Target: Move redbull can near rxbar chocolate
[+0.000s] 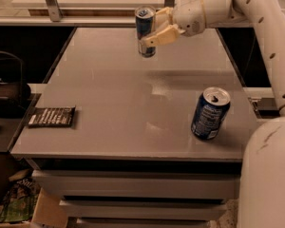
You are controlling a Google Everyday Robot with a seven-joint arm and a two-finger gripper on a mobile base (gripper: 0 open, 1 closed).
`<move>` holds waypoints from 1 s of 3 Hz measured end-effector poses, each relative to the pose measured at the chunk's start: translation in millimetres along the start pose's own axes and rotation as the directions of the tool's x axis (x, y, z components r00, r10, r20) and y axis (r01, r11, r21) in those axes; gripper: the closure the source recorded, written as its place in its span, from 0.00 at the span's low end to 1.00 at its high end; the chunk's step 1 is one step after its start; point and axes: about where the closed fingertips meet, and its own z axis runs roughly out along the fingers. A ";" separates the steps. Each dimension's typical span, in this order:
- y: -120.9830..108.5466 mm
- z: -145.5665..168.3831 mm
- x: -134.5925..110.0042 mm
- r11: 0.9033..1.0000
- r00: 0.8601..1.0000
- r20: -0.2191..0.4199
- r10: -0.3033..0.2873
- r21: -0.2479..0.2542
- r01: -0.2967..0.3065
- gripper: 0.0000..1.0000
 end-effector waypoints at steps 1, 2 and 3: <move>16.2 16.7 -34.4 0.994 0.997 0.057 -0.051 -0.097 0.057 1.00; 16.2 16.8 -34.4 0.994 0.997 0.057 -0.051 -0.098 0.057 1.00; 21.8 32.1 -38.5 0.989 0.997 0.064 -0.049 -0.135 0.058 1.00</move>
Offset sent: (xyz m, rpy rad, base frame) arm -0.0190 0.0227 0.0193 0.0219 -0.0166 0.1002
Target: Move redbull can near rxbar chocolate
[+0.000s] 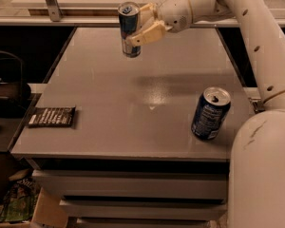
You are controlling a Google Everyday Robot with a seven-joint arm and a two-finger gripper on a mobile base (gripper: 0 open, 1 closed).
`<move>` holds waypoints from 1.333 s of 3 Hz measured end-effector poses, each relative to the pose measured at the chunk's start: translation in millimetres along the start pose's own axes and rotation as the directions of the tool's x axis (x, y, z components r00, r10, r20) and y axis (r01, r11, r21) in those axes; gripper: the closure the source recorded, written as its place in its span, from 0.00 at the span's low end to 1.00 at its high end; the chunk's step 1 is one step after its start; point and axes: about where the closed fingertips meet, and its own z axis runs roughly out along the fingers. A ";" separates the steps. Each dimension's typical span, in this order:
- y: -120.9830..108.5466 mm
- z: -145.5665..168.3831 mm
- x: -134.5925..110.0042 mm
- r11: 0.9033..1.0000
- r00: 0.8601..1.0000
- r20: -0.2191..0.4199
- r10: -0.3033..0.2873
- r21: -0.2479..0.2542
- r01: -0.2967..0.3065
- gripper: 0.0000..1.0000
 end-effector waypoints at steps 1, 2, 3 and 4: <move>9.3 21.9 -9.2 0.998 1.000 -0.001 -0.006 -0.060 0.006 1.00; 21.6 41.3 -18.6 0.994 1.000 -0.009 -0.013 -0.113 0.011 1.00; 35.4 56.8 -27.9 0.988 1.000 -0.022 -0.014 -0.156 0.010 1.00; 47.7 74.0 -30.9 0.980 0.999 -0.050 -0.003 -0.199 -0.007 1.00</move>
Offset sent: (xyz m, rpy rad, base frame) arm -0.0538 0.0561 -0.0031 -0.0798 0.0273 0.1630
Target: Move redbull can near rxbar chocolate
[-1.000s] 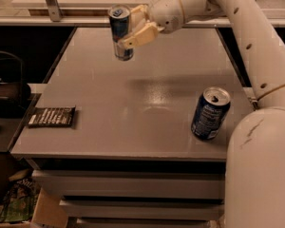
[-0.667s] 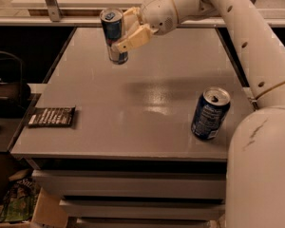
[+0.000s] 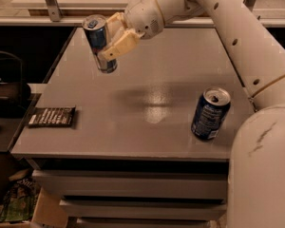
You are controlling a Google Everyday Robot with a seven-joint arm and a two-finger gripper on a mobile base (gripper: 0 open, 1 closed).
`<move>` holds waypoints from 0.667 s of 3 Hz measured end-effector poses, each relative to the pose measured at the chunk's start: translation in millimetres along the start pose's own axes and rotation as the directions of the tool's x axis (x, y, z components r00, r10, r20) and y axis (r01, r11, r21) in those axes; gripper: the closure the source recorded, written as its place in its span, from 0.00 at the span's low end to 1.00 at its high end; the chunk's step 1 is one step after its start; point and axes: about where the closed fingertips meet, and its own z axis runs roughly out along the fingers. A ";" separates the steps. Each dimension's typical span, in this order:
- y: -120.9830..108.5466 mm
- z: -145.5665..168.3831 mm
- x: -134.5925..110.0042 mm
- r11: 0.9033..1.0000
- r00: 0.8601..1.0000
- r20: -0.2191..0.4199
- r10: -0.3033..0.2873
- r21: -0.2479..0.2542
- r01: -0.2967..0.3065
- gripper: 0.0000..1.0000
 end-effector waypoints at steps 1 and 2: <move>5.7 20.4 0.8 0.999 1.000 -0.010 0.022 -0.036 -0.023 1.00; 9.9 41.0 0.4 0.997 0.999 -0.002 0.034 -0.074 -0.034 1.00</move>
Offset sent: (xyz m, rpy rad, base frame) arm -0.0319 0.0470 -0.0291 -0.0437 0.0861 0.0912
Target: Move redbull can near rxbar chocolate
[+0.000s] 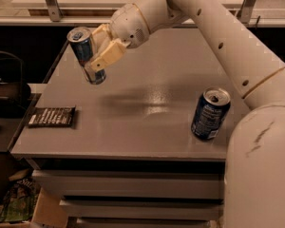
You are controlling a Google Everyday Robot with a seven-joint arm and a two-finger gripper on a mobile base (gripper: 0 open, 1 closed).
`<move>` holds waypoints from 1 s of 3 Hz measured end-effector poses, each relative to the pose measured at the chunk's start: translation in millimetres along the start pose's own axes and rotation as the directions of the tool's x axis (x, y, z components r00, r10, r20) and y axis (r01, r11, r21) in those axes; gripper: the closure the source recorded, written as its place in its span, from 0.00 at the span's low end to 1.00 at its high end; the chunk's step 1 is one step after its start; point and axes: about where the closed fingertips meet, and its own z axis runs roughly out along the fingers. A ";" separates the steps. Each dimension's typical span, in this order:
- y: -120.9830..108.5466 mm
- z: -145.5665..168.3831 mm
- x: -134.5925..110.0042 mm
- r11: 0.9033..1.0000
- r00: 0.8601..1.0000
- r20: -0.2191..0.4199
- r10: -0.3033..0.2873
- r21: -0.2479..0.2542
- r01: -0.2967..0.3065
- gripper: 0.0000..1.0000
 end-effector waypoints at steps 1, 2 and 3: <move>1.0 15.5 -2.0 1.000 1.000 0.007 0.002 -0.022 -0.002 1.00; 1.5 25.9 2.7 1.000 1.000 0.025 0.014 -0.028 -0.013 1.00; 2.1 36.3 8.7 0.999 0.998 0.054 0.027 -0.035 -0.025 1.00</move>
Offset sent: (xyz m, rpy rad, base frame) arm -0.0112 0.0229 -0.0232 0.0198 0.0522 0.0212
